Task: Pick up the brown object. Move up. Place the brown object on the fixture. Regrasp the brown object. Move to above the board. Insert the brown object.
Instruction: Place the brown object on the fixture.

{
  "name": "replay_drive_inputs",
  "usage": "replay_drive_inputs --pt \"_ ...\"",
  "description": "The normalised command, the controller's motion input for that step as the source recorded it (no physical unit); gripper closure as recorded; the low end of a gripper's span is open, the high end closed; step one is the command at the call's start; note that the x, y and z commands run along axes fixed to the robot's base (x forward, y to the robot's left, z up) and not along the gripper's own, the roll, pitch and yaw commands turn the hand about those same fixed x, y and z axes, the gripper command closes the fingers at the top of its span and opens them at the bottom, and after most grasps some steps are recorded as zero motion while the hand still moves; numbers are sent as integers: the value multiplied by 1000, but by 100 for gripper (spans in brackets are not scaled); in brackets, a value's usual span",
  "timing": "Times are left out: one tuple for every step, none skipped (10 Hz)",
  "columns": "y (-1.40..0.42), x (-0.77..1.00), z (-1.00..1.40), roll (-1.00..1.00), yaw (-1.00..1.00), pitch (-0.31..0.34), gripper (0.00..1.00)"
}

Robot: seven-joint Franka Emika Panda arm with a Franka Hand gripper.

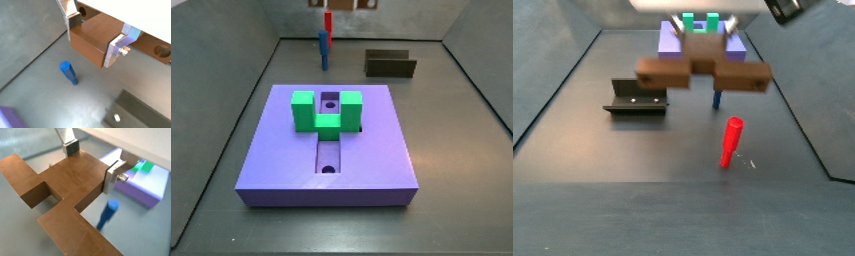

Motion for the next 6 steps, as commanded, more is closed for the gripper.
replay_drive_inputs --pt "0 743 423 -971 -166 -17 100" --pt "0 734 280 -974 -111 -123 100" --pt "0 823 169 -900 -86 -60 100" --pt "0 920 131 -786 -66 0 100" --pt "-69 980 200 -594 -26 0 100" --pt "-117 1000 120 -443 0 40 100"
